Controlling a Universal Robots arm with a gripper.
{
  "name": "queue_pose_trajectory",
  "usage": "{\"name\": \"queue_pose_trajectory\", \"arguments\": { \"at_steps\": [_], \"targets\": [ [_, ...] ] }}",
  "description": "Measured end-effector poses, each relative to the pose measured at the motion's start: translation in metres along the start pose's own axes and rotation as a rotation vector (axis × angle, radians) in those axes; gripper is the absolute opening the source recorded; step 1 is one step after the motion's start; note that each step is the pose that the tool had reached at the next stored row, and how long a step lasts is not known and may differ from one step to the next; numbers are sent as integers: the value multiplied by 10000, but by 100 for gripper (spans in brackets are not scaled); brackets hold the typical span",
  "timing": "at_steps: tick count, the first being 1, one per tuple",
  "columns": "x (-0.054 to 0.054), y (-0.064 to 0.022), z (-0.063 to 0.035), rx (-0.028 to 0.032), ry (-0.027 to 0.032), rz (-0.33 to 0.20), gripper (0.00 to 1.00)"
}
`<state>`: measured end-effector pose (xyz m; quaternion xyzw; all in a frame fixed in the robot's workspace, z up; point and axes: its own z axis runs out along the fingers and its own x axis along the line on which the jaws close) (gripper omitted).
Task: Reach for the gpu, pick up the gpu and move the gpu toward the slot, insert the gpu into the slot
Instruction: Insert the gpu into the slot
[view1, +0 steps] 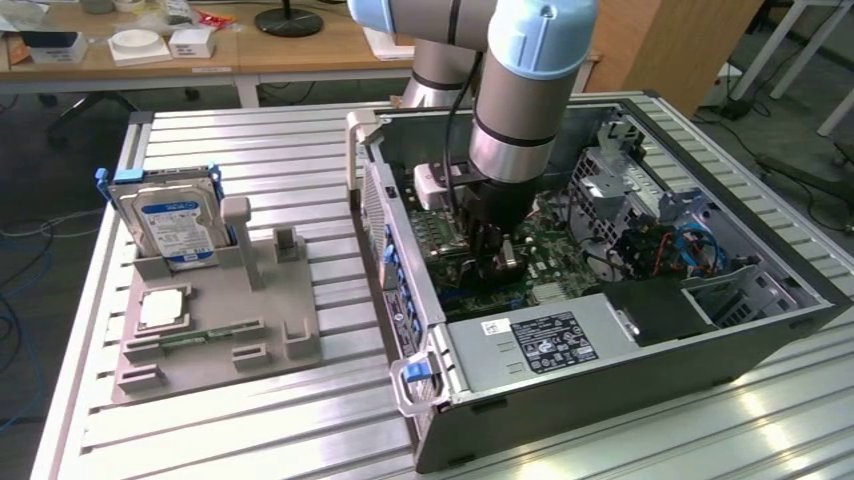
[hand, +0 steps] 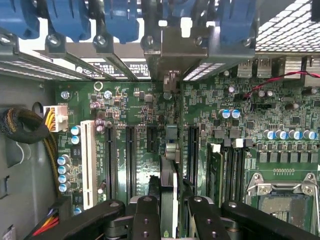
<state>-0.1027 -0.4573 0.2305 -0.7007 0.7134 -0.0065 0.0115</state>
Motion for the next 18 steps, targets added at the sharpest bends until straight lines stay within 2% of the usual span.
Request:
{"name": "queue_pose_trajectory", "arguments": {
  "at_steps": [1, 3, 4, 10, 18],
  "targets": [
    [-3, 7, 7, -7, -26, 12, 26],
    [-2, 3, 3, 5, -7, 7, 27],
    [0, 0, -4, 2, 0, 0, 33],
    [-1, -3, -91, 22, 1, 0, 33],
    [-2, -10, -375, 59, 1, 0, 33]
  ]
}}
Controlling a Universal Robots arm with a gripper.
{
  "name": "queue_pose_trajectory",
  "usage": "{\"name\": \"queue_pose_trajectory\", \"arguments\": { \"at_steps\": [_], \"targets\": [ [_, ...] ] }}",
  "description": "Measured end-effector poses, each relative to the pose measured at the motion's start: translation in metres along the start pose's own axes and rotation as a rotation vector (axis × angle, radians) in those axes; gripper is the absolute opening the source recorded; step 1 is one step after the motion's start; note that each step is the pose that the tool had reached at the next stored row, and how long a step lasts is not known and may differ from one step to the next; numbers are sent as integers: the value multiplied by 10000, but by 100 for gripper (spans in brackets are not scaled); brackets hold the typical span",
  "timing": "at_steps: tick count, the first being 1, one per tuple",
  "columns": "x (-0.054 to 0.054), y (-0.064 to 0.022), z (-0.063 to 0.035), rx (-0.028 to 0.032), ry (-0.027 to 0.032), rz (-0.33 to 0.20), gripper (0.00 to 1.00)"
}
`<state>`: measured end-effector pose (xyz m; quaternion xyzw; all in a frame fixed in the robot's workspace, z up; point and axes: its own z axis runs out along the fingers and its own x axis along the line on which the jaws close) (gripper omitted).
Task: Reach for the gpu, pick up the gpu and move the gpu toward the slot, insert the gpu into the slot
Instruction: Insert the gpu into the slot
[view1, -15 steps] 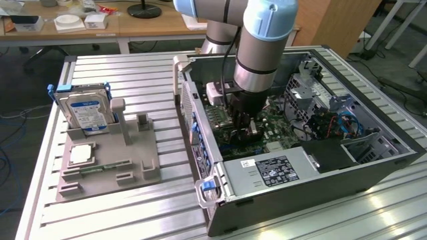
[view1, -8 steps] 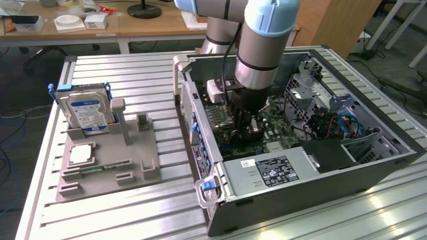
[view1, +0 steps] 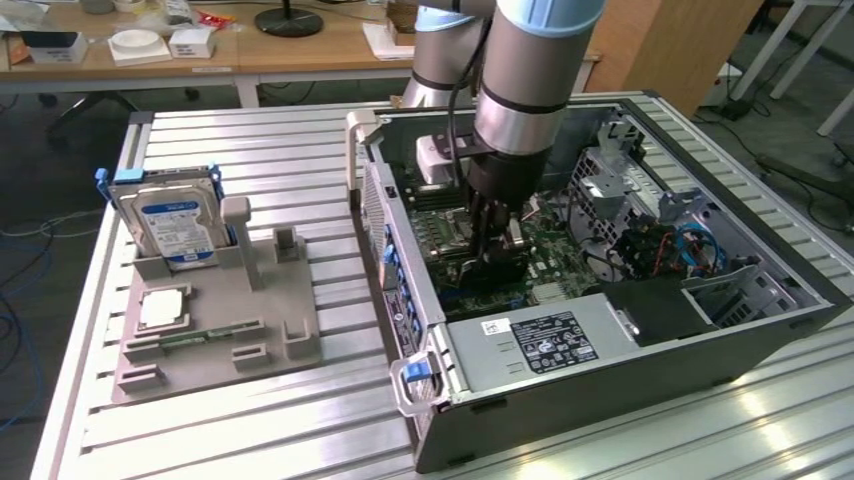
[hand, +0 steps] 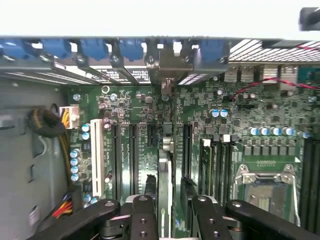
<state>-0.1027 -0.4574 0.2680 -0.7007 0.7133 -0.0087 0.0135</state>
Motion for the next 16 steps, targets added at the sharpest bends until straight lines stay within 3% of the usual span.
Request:
{"name": "queue_pose_trajectory", "arguments": {
  "at_steps": [3, 7, 11, 16],
  "targets": [
    [-1, -3, -87, 10, 1, 0, 33],
    [-1, -3, -87, 11, -1, 1, 32],
    [-1, -3, -87, 10, 0, 0, 10],
    [-1, -3, -87, 10, -1, 1, 10]
  ]
}}
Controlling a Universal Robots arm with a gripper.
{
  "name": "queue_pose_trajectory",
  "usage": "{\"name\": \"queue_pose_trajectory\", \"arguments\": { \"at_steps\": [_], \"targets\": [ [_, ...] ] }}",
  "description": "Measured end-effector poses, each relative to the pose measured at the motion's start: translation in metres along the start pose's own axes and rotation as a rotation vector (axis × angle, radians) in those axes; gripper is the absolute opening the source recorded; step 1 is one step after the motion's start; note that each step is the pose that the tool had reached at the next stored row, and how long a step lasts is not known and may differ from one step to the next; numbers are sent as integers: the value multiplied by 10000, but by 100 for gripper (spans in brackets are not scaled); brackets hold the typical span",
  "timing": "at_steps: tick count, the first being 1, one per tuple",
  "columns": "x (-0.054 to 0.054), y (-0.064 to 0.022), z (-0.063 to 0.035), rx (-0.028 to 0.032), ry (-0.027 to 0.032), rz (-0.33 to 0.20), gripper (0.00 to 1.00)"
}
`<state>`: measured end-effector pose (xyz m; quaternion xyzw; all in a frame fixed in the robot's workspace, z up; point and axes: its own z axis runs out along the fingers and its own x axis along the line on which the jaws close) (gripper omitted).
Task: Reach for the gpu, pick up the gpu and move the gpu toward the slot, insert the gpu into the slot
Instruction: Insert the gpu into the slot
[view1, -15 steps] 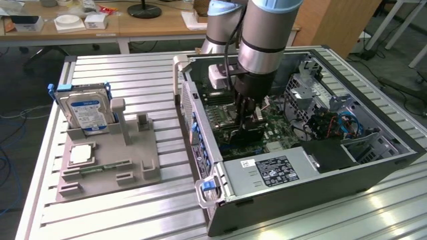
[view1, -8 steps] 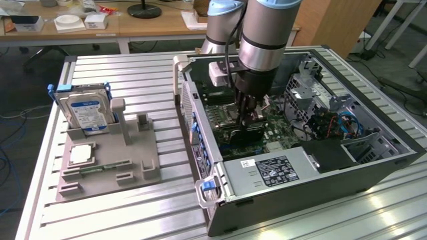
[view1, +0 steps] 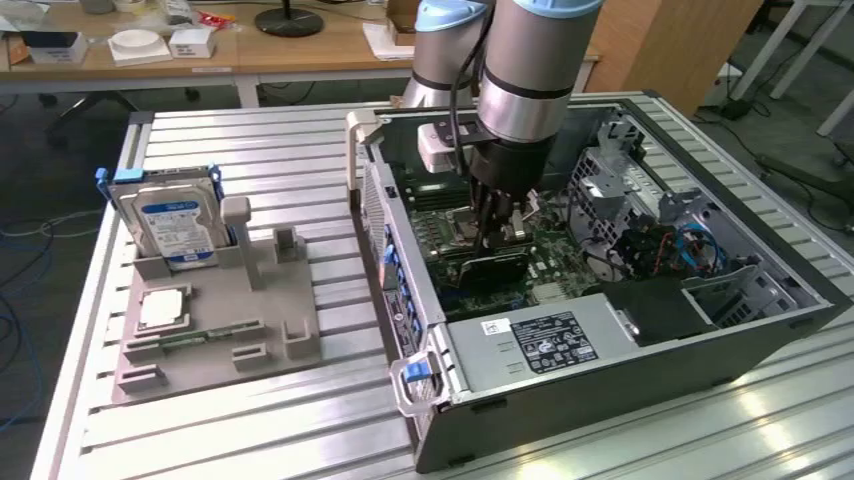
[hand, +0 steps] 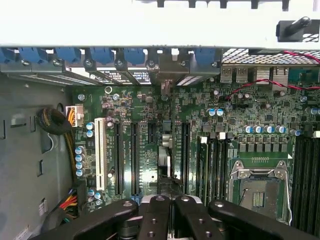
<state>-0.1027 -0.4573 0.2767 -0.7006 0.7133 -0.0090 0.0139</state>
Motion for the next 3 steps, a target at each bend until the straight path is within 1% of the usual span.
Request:
{"name": "queue_pose_trajectory", "arguments": {
  "at_steps": [3],
  "targets": [
    [0, 0, 0, 0, 0, -1, 10]
  ]
}}
